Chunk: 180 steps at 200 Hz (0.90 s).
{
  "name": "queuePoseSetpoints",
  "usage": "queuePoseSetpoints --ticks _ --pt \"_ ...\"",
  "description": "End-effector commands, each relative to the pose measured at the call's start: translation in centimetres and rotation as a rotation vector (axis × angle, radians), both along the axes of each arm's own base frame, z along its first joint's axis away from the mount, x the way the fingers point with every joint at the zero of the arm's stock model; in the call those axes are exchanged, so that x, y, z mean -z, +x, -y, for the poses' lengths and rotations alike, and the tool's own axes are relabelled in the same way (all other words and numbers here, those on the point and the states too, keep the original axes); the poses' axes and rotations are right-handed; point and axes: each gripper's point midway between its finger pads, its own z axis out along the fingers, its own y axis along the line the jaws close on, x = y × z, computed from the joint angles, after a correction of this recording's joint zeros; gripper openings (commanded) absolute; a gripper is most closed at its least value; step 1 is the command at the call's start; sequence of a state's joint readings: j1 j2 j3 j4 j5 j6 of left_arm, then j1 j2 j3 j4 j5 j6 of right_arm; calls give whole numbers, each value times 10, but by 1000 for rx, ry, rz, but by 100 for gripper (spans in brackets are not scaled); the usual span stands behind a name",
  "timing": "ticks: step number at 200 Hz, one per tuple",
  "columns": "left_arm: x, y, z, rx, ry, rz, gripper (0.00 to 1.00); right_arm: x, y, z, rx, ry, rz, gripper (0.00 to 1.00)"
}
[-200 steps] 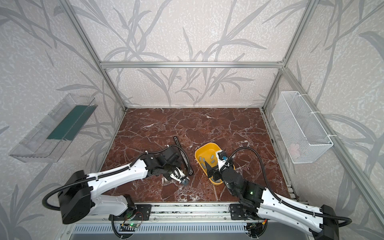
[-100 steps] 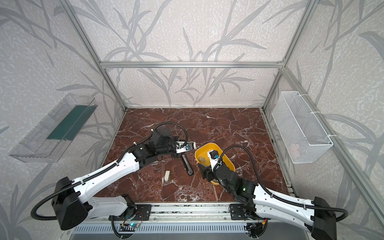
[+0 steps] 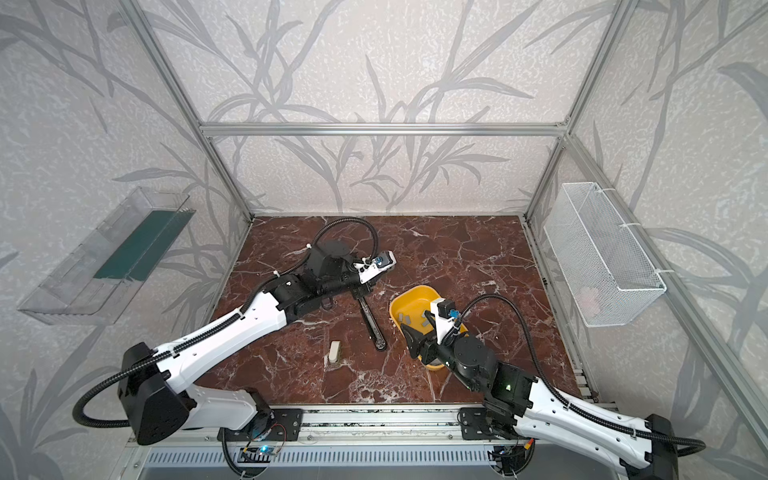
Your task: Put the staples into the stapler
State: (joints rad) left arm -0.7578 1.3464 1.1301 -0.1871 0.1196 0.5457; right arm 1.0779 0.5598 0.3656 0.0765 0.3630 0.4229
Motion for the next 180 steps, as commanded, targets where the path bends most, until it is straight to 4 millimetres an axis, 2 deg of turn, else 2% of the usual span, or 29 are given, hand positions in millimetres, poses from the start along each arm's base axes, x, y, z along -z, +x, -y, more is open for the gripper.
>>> queuePoseSetpoints --ticks 1,22,47,56,65,76,108,136,180 --pt "-30 7 -8 -72 -57 104 0 -4 -3 -3 -24 -4 -24 81" --pt "-33 -1 -8 -39 -50 108 0 -17 2 -6 -15 -15 -11 82" --pt "-12 -22 -1 77 25 103 0 -37 9 -14 -28 -19 7 82" --pt "-3 -21 -2 59 86 143 0 -42 10 -19 -42 -22 7 82" --pt "2 -17 -4 27 138 204 0 -46 21 -15 -16 -19 1 82" --pt "9 -17 -5 16 175 266 0 -48 26 -16 -19 -7 -14 78" --pt "6 -45 1 152 126 272 0 -54 32 -23 -71 39 -45 64" --pt "0 -50 1 164 112 282 0 -55 35 -21 -67 57 -55 62" --pt "6 -75 9 286 115 272 0 -60 33 -33 -124 88 -62 52"
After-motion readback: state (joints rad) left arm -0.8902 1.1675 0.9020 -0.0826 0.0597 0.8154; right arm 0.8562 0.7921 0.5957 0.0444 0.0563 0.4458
